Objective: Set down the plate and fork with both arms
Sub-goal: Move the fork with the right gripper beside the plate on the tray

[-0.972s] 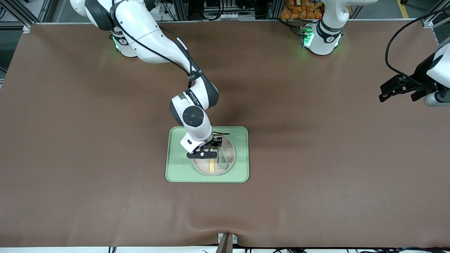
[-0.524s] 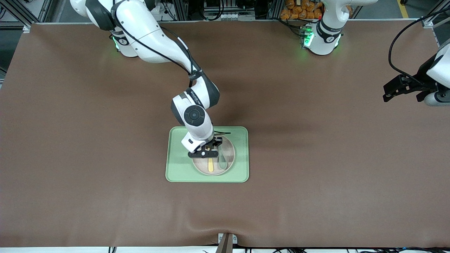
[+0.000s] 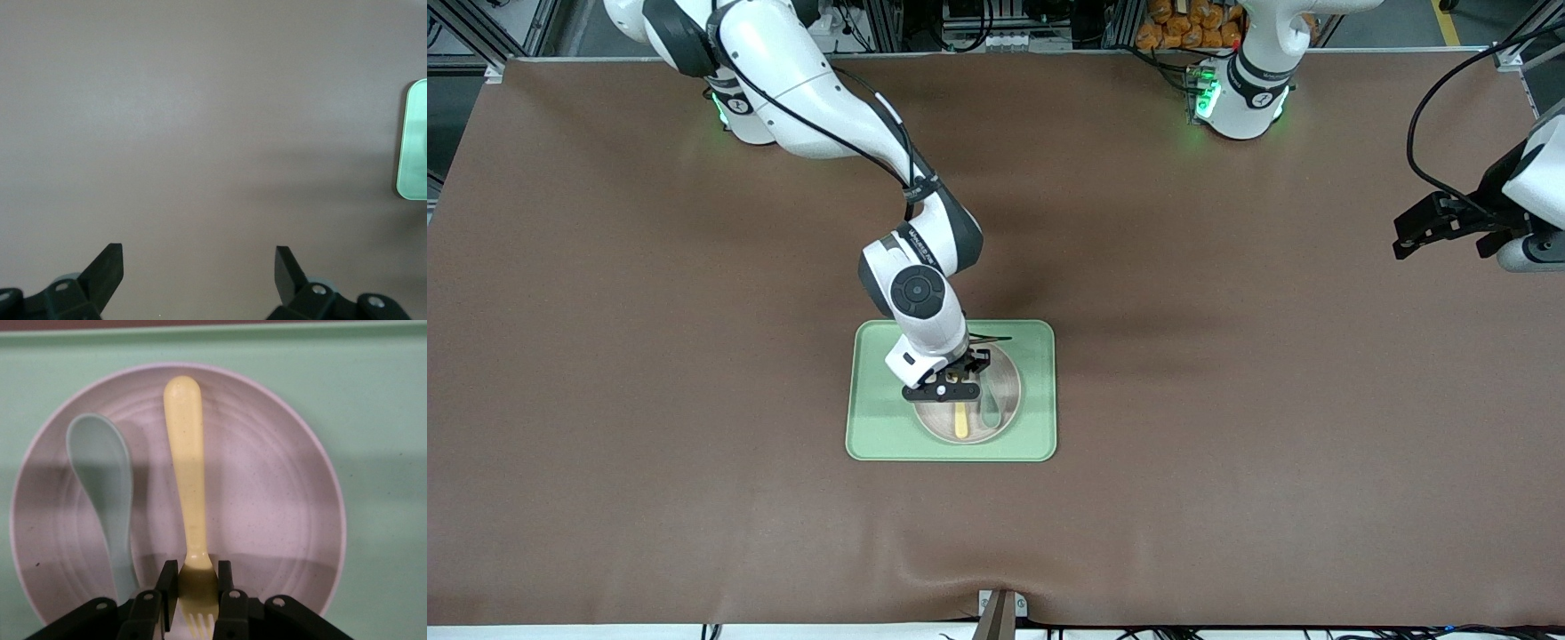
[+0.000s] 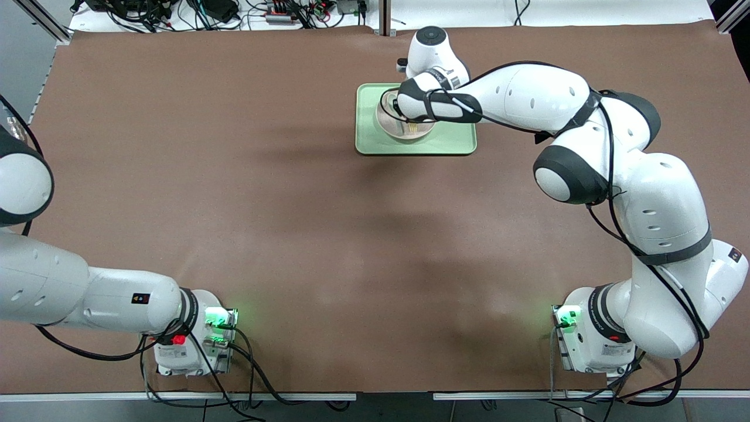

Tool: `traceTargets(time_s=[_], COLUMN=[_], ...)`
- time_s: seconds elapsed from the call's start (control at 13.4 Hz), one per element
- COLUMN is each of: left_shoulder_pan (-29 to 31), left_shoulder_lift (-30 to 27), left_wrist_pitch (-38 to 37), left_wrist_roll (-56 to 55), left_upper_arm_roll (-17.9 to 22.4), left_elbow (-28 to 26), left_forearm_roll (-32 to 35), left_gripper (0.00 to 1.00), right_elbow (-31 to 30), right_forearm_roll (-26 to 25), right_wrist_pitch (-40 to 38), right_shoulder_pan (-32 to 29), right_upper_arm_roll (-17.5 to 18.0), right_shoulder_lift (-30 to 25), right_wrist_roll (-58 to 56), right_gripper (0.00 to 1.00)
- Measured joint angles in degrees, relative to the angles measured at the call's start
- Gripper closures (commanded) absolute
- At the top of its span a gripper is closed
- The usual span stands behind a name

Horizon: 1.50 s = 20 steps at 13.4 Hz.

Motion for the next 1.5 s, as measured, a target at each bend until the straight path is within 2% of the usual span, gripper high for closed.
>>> traceTargets(time_s=[0.3, 0.67, 1.42, 1.5], left_shoulder_pan=[0.02, 0.01, 0.01, 0.01], left_shoulder_lift=[0.01, 0.01, 0.23, 0.23], left_wrist_pitch=[-2.52, -2.90, -2.92, -2.92], left_wrist_roll=[-0.01, -0.08, -0.08, -0.08], left_upper_arm_roll=[0.00, -0.03, -0.04, -0.04], left_elbow=[-0.17, -0.24, -0.33, -0.33], left_forearm_roll=[-0.21, -0.40, -0.41, -0.41], left_gripper=[0.00, 0.00, 0.00, 0.00], right_elbow=[0.92, 0.24, -6.01, -6.20], right_forearm_roll=[0.02, 0.07, 2.75, 3.02], right_wrist_pitch=[-3.66, -10.22, -9.60, -9.60], right_shoulder_pan=[-1.22, -7.94, -9.92, -10.52], right_upper_arm_roll=[-0.95, -1.00, -0.76, -0.76], right_shoulder_lift=[-2.19, -3.56, -3.57, -3.57], right_wrist_roll=[0.03, -2.62, -3.18, -3.48], right_gripper=[1.00, 1.00, 1.00, 0.95])
